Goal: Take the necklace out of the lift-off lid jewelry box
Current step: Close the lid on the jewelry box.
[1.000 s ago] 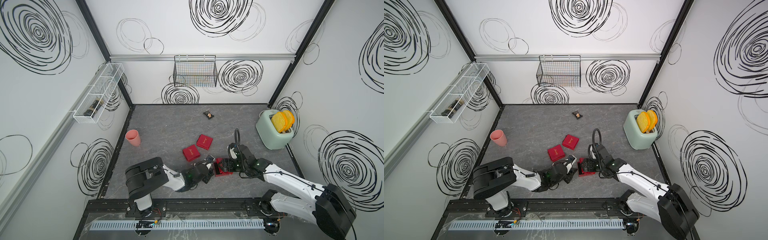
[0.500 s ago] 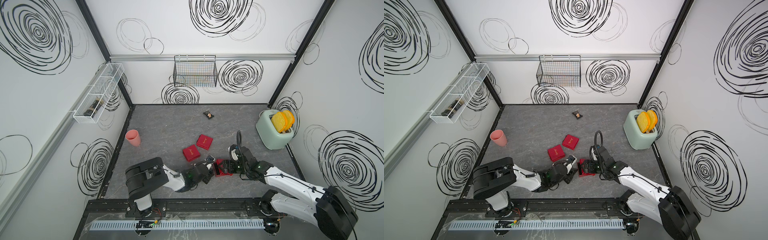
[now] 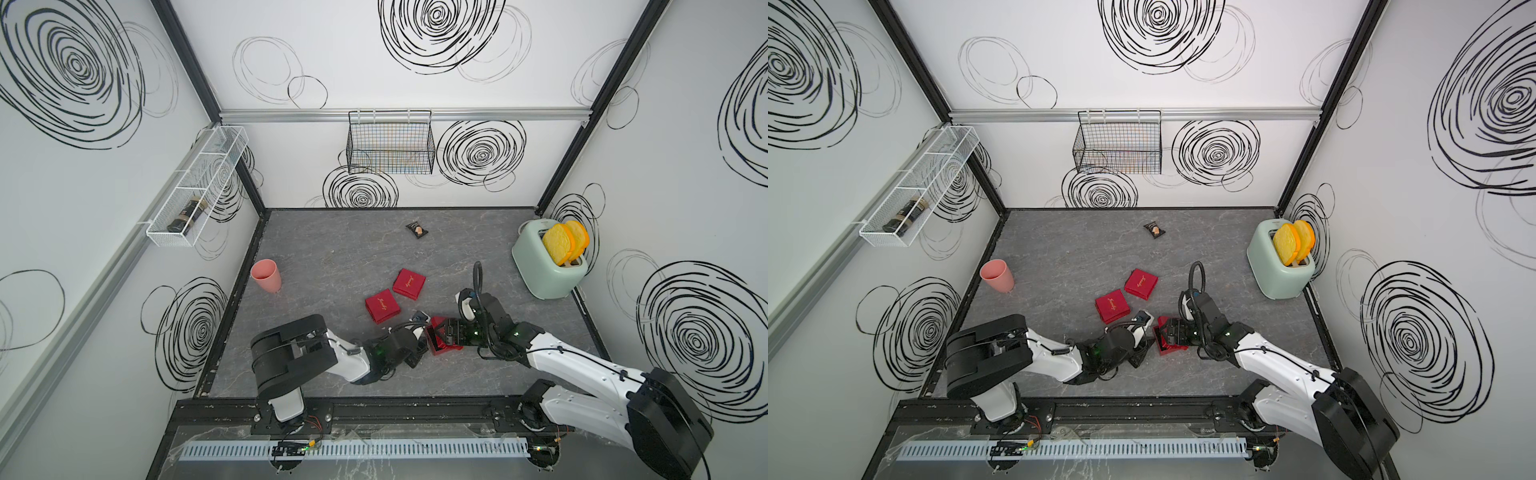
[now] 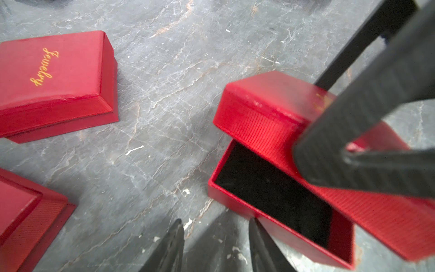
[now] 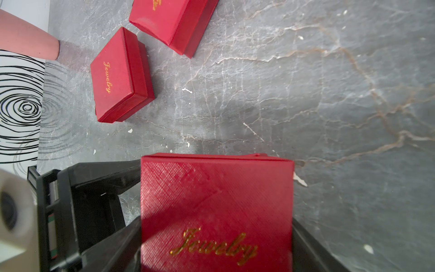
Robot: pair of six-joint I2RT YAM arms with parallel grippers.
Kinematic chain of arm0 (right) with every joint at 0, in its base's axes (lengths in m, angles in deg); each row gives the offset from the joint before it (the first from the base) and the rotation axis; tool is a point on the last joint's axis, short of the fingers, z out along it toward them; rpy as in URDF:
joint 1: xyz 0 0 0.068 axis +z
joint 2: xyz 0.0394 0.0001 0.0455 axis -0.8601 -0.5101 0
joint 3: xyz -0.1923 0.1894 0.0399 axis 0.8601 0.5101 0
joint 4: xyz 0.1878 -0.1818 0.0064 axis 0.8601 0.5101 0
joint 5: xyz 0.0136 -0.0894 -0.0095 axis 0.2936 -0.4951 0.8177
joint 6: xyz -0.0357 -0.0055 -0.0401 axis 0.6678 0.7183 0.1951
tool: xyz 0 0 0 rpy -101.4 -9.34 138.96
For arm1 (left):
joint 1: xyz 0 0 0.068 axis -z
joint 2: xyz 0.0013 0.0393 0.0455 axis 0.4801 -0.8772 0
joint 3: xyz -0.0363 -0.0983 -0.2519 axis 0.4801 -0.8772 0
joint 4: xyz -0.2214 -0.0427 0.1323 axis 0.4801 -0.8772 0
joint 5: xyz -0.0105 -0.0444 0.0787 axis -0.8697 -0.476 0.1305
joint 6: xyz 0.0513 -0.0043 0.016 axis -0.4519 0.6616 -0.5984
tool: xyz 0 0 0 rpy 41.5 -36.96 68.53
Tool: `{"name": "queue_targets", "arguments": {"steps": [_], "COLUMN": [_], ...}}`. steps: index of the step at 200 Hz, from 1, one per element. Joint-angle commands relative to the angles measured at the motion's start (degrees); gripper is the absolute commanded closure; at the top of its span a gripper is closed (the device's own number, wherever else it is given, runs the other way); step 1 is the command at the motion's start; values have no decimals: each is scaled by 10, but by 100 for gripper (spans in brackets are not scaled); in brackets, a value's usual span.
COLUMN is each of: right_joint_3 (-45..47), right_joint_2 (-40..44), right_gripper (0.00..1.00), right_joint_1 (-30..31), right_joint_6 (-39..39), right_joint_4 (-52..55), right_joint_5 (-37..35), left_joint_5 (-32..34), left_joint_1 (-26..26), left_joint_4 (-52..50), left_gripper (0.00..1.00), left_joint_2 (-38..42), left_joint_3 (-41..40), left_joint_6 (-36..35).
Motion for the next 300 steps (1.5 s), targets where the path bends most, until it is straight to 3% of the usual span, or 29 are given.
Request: {"name": "queue_targets", "arguments": {"steps": [1, 32, 134, 224, 300], "right_joint_3": [-1, -12, -20, -53, -56], "right_joint_2": [-1, 3, -33, -37, -75], "right_gripper": [16, 16, 16, 16, 14], "right_joint_1": [3, 3, 5, 13, 25], "right_joint_6": [6, 17, 62, 137, 127], "right_joint_4": [12, 31, -9, 66, 47], "right_joint_5": [-28, -46, 27, 6, 13], "left_joint_5": [4, 7, 7, 12, -3], "left_joint_1": [4, 3, 3, -6, -9], "left_joint_4": [20, 20, 23, 28, 50], "left_gripper": [52, 52, 52, 52, 52], "left_joint_2": [7, 6, -2, -4, -7], "left_joint_3": [5, 5, 14, 15, 10], "left_joint_6": [6, 6, -1, -4, -6]}}
